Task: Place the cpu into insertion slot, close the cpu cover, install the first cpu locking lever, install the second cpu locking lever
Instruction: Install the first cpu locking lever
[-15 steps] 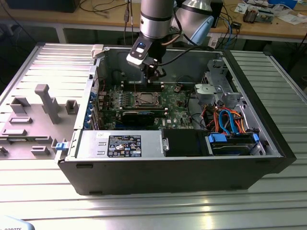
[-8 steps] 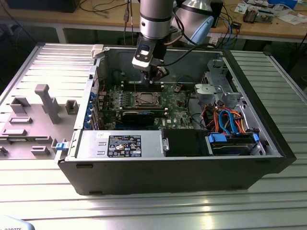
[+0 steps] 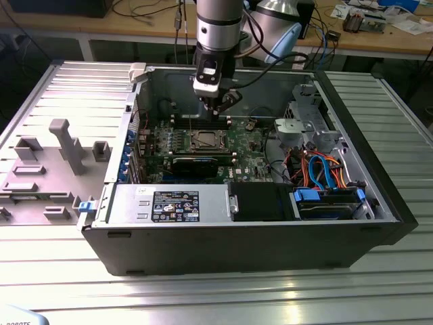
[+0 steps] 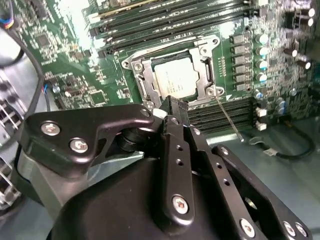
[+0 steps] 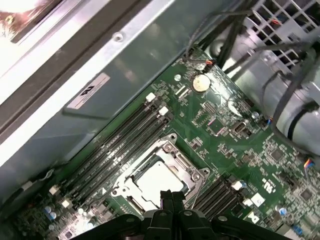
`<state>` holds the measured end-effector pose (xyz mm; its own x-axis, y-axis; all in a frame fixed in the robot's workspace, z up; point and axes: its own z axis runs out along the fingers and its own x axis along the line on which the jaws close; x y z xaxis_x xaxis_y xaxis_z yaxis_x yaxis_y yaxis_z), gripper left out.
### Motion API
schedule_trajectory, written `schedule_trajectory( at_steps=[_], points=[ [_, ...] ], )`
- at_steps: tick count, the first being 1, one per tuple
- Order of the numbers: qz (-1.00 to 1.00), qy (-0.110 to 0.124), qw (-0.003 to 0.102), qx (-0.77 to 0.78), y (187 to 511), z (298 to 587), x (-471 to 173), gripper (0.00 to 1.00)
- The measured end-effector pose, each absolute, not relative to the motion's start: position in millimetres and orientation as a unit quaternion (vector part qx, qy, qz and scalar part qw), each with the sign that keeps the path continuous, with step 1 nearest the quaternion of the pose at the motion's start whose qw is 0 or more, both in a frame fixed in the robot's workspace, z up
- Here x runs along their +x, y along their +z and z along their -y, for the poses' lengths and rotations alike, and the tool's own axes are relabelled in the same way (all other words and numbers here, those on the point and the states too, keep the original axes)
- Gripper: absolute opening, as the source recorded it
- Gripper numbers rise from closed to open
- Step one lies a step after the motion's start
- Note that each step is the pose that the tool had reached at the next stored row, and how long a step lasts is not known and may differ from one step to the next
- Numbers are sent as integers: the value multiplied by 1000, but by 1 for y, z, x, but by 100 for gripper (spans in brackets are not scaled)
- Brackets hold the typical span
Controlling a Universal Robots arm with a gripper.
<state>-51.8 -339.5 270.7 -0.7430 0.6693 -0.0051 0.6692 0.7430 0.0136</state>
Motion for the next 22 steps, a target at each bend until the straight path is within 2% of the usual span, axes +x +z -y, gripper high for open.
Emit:
schedule_trajectory(
  at_steps=[11, 22],
  points=[
    [-976, 7, 6, 219, 271, 340, -52, 11],
    [-981, 6, 7, 192, 271, 339, -52, 11]
  ],
)
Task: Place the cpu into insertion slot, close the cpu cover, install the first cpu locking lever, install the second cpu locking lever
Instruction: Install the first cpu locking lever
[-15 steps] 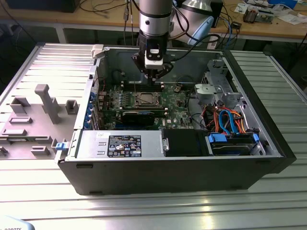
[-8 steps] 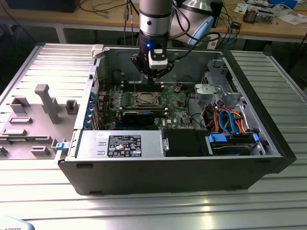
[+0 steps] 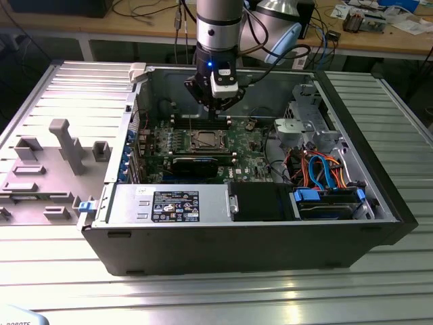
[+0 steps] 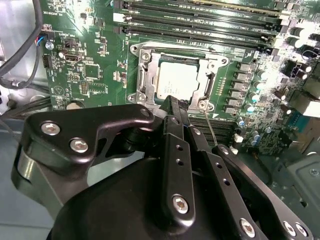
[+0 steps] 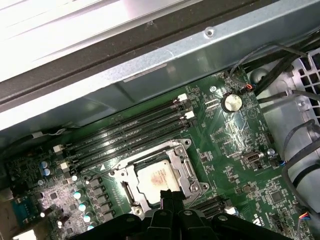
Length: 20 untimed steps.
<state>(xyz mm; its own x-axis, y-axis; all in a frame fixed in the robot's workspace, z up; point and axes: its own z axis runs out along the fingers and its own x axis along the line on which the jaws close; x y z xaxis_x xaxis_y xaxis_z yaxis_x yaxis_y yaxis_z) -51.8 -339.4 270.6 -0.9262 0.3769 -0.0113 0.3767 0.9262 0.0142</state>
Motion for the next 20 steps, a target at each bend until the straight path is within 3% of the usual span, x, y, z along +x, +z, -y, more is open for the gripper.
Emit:
schedule_trajectory(
  at_steps=[20],
  points=[
    [-1000, 7, 6, -2, 269, 339, -52, 11]
  ],
)
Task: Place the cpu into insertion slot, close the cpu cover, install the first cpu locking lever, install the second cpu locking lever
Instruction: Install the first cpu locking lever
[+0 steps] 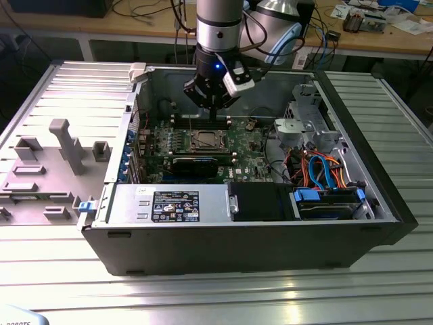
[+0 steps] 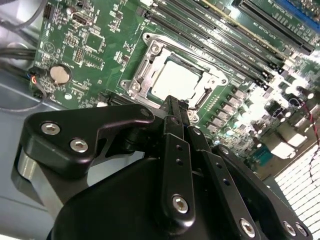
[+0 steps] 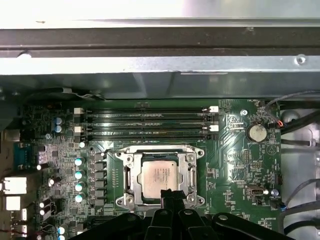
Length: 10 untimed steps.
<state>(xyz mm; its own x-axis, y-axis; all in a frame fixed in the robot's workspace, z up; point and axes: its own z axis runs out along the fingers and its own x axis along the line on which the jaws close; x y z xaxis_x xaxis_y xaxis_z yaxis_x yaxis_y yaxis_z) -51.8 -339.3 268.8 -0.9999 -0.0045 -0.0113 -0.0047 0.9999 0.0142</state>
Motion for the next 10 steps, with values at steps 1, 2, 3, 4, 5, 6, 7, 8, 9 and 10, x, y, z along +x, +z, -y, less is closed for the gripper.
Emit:
schedule_trajectory(
  at_steps=[1, 2, 3, 4, 5, 6, 7, 8, 9, 10],
  points=[
    [-1000, 7, 6, -5, 269, 339, -52, 11],
    [-1000, 7, 6, -6, 269, 339, -52, 11],
    [-1000, 7, 6, -6, 269, 339, -52, 11],
    [-1000, 7, 6, -6, 269, 339, -53, 11],
    [-1000, 7, 6, -6, 269, 339, -54, 11],
    [-1000, 7, 6, -6, 269, 339, -58, 11],
    [-1000, 7, 6, -6, 269, 339, -60, 11],
    [-1000, 7, 6, -5, 269, 339, -62, 11],
    [-1000, 7, 6, -6, 269, 339, -65, 11],
    [-1000, 7, 7, -6, 269, 339, -67, 11]
  ],
)
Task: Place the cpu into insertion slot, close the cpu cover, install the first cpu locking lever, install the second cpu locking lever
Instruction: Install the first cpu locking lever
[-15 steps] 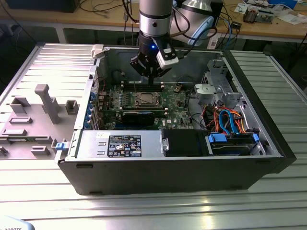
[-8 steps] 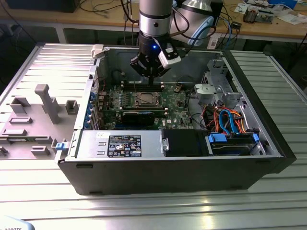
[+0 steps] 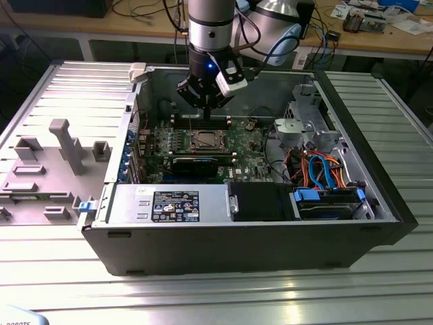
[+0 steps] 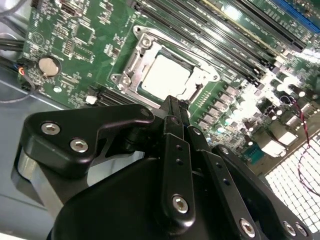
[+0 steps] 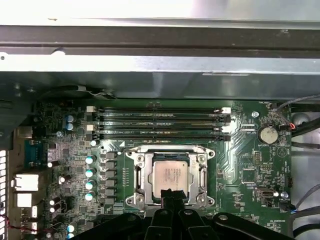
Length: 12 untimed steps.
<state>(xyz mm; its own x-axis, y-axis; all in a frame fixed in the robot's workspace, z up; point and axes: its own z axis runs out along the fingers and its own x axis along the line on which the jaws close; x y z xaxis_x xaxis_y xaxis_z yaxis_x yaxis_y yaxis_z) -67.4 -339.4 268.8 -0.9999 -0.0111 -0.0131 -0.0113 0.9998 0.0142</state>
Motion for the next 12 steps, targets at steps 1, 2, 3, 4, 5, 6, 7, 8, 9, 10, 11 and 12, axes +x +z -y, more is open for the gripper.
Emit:
schedule_trajectory(
  at_steps=[1, 2, 3, 4, 5, 6, 7, 8, 9, 10, 11, 12],
  points=[
    [-1000, 7, 7, -6, 269, 339, -69, 11],
    [-1000, 7, 7, -6, 269, 339, -72, 11],
    [-1000, 7, 7, -6, 269, 339, -77, 11],
    [-1000, 7, 7, -6, 269, 339, -81, 11],
    [-1000, 7, 7, -6, 269, 339, -83, 11],
    [-1000, 8, 7, -6, 269, 339, -85, 11],
    [-1000, 8, 7, -6, 269, 339, -87, 11],
    [-1000, 8, 7, -6, 269, 339, -89, 11],
    [-1000, 8, 7, -6, 269, 339, -92, 11],
    [-1000, 8, 7, -6, 269, 339, -95, 11],
    [-1000, 8, 7, -7, 269, 339, -97, 11],
    [-1000, 8, 7, -7, 269, 339, -99, 11]
  ],
)
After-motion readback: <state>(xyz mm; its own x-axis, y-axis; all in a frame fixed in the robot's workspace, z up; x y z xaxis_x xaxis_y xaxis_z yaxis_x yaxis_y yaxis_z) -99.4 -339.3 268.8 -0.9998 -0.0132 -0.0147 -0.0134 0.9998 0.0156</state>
